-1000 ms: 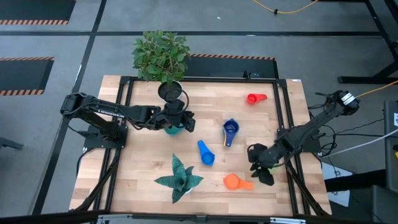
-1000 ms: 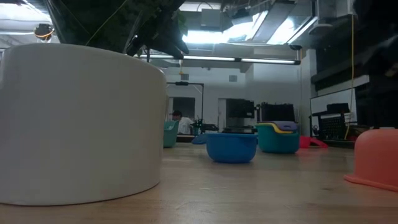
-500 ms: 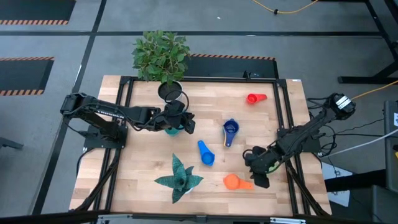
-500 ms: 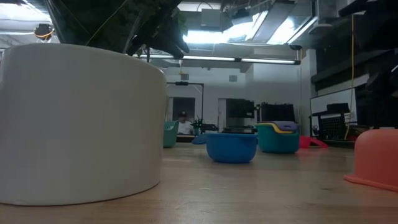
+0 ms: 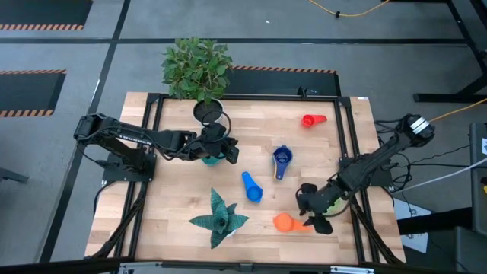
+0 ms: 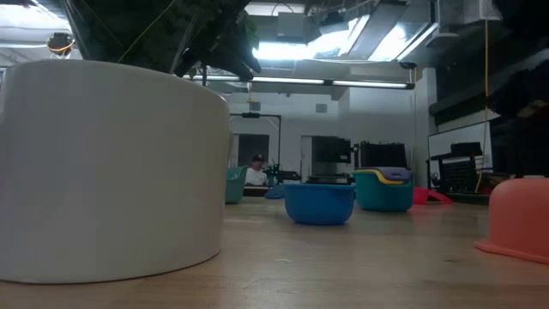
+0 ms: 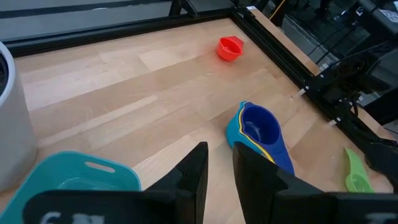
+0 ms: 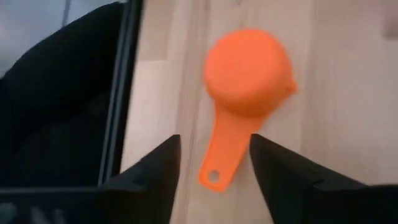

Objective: Nest measuring cups in basket
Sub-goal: Stack the orange measuring cup on top of the blue measuring cup

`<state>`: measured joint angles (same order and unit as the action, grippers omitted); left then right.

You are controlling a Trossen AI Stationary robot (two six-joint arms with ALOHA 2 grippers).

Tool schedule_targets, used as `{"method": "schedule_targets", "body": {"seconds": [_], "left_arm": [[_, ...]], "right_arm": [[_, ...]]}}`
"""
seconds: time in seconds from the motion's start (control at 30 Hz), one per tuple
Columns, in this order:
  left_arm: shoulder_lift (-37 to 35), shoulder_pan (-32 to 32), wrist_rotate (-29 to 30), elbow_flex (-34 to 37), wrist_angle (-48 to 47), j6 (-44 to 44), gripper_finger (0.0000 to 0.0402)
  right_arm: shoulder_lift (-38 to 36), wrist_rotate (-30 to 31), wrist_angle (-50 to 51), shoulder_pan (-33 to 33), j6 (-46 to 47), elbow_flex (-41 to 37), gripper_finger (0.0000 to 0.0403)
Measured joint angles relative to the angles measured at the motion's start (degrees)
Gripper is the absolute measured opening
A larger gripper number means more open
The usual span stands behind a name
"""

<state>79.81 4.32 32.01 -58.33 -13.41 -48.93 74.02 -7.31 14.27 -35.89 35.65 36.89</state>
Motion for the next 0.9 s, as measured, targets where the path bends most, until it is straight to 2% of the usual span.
{"method": "schedule_targets", "body": {"seconds": [0.2, 0.33, 0.47, 0.67, 0.9], "left_arm": [[0.00, 0.00, 0.00, 0.00, 0.01, 0.00, 0.0069], [0.00, -0.02, 0.02, 0.00, 0.02, 0.00, 0.0069], [0.00, 0.00, 0.02, 0.00, 0.02, 0.01, 0.0069], [0.00, 0.00, 0.02, 0.00, 0.02, 0.00, 0.0069], [0.00, 0.00, 0.02, 0.00, 0.04, 0.01, 0.0069]], "right_arm": [[3.14, -1.97, 0.23, -0.10, 0.32, 0.01, 0.0307], [4.83, -2.89, -0.08, -0.27, 1.57, 0.01, 0.0349], [6.25, -2.86, -1.04, -0.25, 3.72, 0.01, 0.0357], [8.70, -2.83, -1.30, -0.64, 17.84, 0.01, 0.0357], [11.94, -2.86, -3.80, -3.02, 26.15, 0.01, 0.0357]]}}
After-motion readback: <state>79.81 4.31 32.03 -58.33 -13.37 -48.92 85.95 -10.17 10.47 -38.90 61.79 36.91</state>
